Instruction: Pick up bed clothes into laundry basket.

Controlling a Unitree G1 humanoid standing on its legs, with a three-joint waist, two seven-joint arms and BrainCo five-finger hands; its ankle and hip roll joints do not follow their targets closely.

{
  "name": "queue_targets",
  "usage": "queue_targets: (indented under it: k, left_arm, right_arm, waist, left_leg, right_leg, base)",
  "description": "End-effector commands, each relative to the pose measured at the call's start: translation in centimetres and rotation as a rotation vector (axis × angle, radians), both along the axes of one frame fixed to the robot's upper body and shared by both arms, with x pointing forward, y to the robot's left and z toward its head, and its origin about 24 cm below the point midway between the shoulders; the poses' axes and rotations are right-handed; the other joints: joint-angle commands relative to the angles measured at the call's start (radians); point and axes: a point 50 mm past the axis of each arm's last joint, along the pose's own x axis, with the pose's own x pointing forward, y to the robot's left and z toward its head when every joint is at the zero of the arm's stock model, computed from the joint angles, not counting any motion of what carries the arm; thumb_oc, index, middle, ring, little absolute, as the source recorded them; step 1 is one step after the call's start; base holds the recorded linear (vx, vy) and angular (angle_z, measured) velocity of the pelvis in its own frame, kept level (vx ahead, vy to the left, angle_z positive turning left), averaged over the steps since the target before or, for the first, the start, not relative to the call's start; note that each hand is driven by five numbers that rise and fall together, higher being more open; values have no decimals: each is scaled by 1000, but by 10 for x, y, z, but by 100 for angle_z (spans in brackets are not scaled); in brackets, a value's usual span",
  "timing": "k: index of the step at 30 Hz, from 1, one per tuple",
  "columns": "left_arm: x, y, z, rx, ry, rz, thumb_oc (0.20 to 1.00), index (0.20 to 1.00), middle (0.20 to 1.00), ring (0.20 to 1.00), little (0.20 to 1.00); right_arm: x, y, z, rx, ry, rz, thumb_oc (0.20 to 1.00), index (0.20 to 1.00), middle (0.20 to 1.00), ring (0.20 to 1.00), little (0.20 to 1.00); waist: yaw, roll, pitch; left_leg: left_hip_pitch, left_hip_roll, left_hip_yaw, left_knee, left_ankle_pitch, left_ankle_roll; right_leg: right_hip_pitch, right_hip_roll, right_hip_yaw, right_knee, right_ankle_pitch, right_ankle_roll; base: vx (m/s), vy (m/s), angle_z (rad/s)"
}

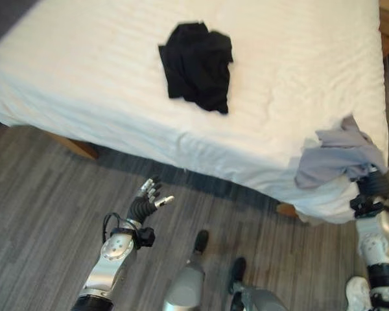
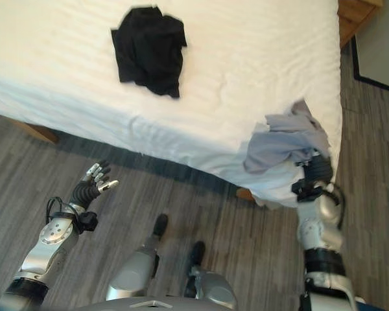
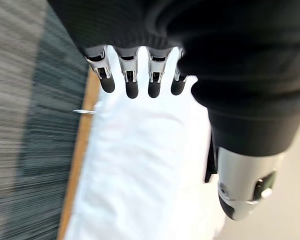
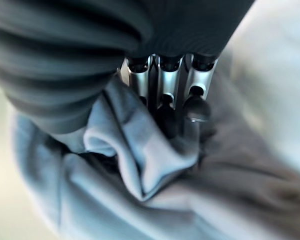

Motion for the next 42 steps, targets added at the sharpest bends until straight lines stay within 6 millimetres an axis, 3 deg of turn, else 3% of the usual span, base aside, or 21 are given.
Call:
queue_targets:
  k: [1, 2, 3, 4, 7, 10, 11, 16, 19, 20, 21, 22, 23, 24, 27, 33, 40, 42]
  left_arm:
    - [-9, 9, 3, 0, -26, 18, 1000, 1000, 1000, 1000, 1000]
    - [-10, 10, 2, -5, -27, 26, 1000, 1000, 1000, 1000, 1000]
    - [-10, 10, 2, -5, -27, 26, 1000, 1000, 1000, 1000, 1000]
    - [-12, 8, 0, -10, -22, 31, 1000, 1000, 1000, 1000, 1000]
    - [-13, 6, -3, -23, -16, 39, 1000, 1000, 1000, 1000, 1000]
    - [-14, 6, -3, -27, -14, 42, 1000, 1000, 1000, 1000, 1000]
    - [-15, 6, -5, -41, -9, 56, 1000, 1000, 1000, 1000, 1000]
    - [-16, 8, -7, -43, -3, 75, 1000, 1000, 1000, 1000, 1000]
    - [-19, 12, -10, -43, 5, 106, 1000, 1000, 1000, 1000, 1000]
    - [-21, 14, -11, -51, -1, 135, 1000, 1000, 1000, 1000, 1000]
    - [-21, 14, -11, -51, -1, 135, 1000, 1000, 1000, 1000, 1000]
    - [-21, 14, -11, -70, -23, 151, 1000, 1000, 1000, 1000, 1000]
    - [-21, 14, -11, -70, -23, 152, 1000, 1000, 1000, 1000, 1000]
    - [-20, 9, -14, -90, -23, 155, 1000, 1000, 1000, 1000, 1000]
    - [-22, 8, -19, -103, -5, 173, 1000, 1000, 1000, 1000, 1000]
    - [-23, 18, -14, -107, -47, 241, 1000, 1000, 1000, 1000, 1000]
    - [-21, 29, -3, -64, -95, 282, 1000, 1000, 1000, 1000, 1000]
    - [-17, 35, 7, -27, -137, 287, 1000, 1000, 1000, 1000, 1000]
  right_arm:
    - [4, -5, 59, -68, -269, 33, 200, 200, 200, 200, 200]
    - [8, 5, 71, -76, -315, 72, 200, 200, 200, 200, 200]
    - [8, 5, 72, -76, -315, 72, 200, 200, 200, 200, 200]
    - [13, 22, 90, -48, -396, 135, 200, 200, 200, 200, 200]
    - [18, 36, 101, -18, -446, 187, 200, 200, 200, 200, 200]
    - [18, 39, 101, -7, -447, 198, 200, 200, 200, 200, 200]
    - [16, 51, 106, 23, -487, 257, 200, 200, 200, 200, 200]
    - [12, 68, 99, 61, -485, 333, 200, 200, 200, 200, 200]
    - [1, 98, 64, 162, -392, 426, 200, 200, 200, 200, 200]
    - [-6, 97, 55, 55, -351, 373, 200, 200, 200, 200, 200]
    - [-6, 98, 55, 54, -350, 373, 200, 200, 200, 200, 200]
    - [-10, 100, 34, -109, -236, 326, 200, 200, 200, 200, 200]
    - [-10, 101, 34, -109, -235, 326, 200, 200, 200, 200, 200]
    - [-19, 115, 6, 84, -179, 352, 200, 200, 200, 200, 200]
    - [-26, 122, 0, 103, -166, 368, 200, 200, 200, 200, 200]
    - [-19, 106, 30, -30, -282, 315, 200, 200, 200, 200, 200]
    - [-15, 98, 40, -19, -331, 254, 200, 200, 200, 200, 200]
    - [-13, 100, 45, -6, -359, 250, 200, 200, 200, 200, 200]
  waist:
    - [4, -54, -115]
    - [6, -46, -142]
    - [6, -46, -143]
    - [6, -30, -183]
    - [7, -20, -212]
    - [5, -18, -217]
    - [6, -14, -237]
    - [7, -8, -251]
    - [5, 0, -258]
    - [3, 8, -259]
    - [3, 8, -259]
    - [4, 18, -258]
    - [3, 17, -258]
    - [4, 22, -254]
    - [1, 23, -252]
    - [3, 7, -246]
    - [13, -6, -253]
    - [21, -4, -244]
  left_leg:
    - [10, 11, 7, 8, -38, -4]
    - [29, 9, 15, 6, -42, -4]
    - [28, 10, 15, 6, -41, -4]
    - [46, 10, 24, 2, -42, -8]
    - [58, 9, 32, 2, -44, -9]
    - [59, 9, 35, 2, -44, -10]
    - [68, 8, 38, 2, -46, -13]
    - [78, 12, 40, 2, -48, -13]
    - [89, 19, 44, 2, -46, -13]
    - [93, 20, 43, 2, -46, -11]
    - [94, 20, 43, 2, -46, -11]
    - [96, 21, 38, 2, -45, -10]
    - [96, 21, 38, 2, -45, -10]
    - [96, 22, 30, 3, -42, -10]
    - [98, 22, 27, 7, -44, -10]
    - [99, 11, 44, 13, -70, 9]
    - [97, -8, 61, 16, -101, 31]
    - [106, -31, 58, 37, -137, 62]
  right_leg:
    - [25, -42, -24, 30, -22, 30]
    - [41, -47, -30, 33, -26, 32]
    - [41, -47, -30, 33, -25, 32]
    - [61, -53, -44, 36, -29, 34]
    - [78, -57, -51, 34, -32, 34]
    - [83, -58, -54, 33, -32, 34]
    - [99, -60, -62, 30, -35, 32]
    - [104, -59, -57, 30, -38, 30]
    - [110, -56, -48, 37, -46, 23]
    - [114, -55, -46, 40, -50, 20]
    - [114, -55, -46, 40, -50, 20]
    - [116, -52, -50, 43, -54, 17]
    - [117, -52, -51, 43, -54, 17]
    - [122, -49, -56, 42, -58, 14]
    - [126, -46, -56, 39, -59, 13]
    - [129, -57, -34, 17, -49, 29]
    - [114, -89, -4, 15, -41, 50]
    - [72, -134, 18, 131, -30, 73]
  base:
    - [19, 9, -20]
    - [12, 2, -14]
    - [31, 20, -8]
    - [19, 19, 4]
    - [0, 0, 0]
    - [2, -5, 1]
    - [6, -18, 5]
    - [1, -5, 1]
    - [-14, -31, -3]
    - [-6, -15, -9]
    - [-5, -21, -10]
    - [-1, -10, -7]
    - [-4, -30, -4]
    - [0, 0, 0]
    - [6, -8, 6]
    - [37, 23, -1]
    - [97, 94, -19]
    - [129, 204, -8]
